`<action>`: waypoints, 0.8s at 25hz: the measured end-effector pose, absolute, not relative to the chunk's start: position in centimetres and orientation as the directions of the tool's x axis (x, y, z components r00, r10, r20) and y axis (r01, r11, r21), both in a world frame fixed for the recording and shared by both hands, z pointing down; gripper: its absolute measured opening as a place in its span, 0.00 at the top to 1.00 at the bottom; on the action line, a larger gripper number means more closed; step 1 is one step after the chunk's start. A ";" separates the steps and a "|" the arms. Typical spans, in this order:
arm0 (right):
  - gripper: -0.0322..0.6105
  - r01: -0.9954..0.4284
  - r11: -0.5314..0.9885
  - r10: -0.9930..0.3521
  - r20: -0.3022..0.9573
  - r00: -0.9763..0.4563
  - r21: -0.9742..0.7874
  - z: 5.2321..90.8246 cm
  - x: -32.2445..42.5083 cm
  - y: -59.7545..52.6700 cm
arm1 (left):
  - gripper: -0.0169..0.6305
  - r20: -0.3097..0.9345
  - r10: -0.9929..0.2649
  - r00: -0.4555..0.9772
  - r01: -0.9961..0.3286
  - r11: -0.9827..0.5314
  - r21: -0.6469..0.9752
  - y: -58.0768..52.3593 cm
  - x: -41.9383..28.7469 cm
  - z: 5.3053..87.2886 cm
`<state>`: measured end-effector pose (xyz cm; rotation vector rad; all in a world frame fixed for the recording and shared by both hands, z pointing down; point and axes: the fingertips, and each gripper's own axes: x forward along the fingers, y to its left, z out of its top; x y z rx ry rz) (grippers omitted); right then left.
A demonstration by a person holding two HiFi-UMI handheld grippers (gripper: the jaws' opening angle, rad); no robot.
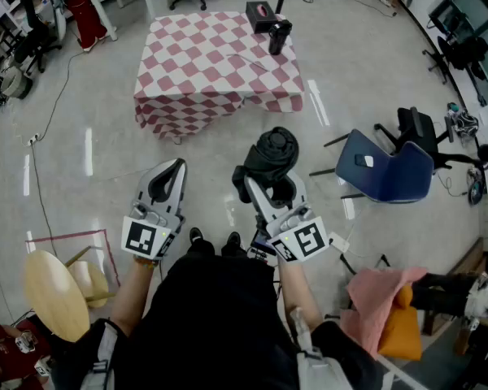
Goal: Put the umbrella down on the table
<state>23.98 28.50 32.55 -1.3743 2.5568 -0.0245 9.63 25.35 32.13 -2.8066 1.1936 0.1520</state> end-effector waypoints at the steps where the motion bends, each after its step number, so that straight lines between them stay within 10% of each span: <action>1: 0.64 -0.819 0.563 -0.821 -0.192 -0.538 -0.111 32.5 23.3 28.5 | 0.95 -0.129 -0.711 0.691 -0.721 -0.692 -0.043 25.3 9.3 32.0; 20: 0.62 -0.809 0.581 -0.810 -0.160 -0.564 -0.089 33.1 15.6 23.7 | 0.95 -0.153 -0.701 0.696 -0.714 -0.699 -0.044 22.2 4.1 32.2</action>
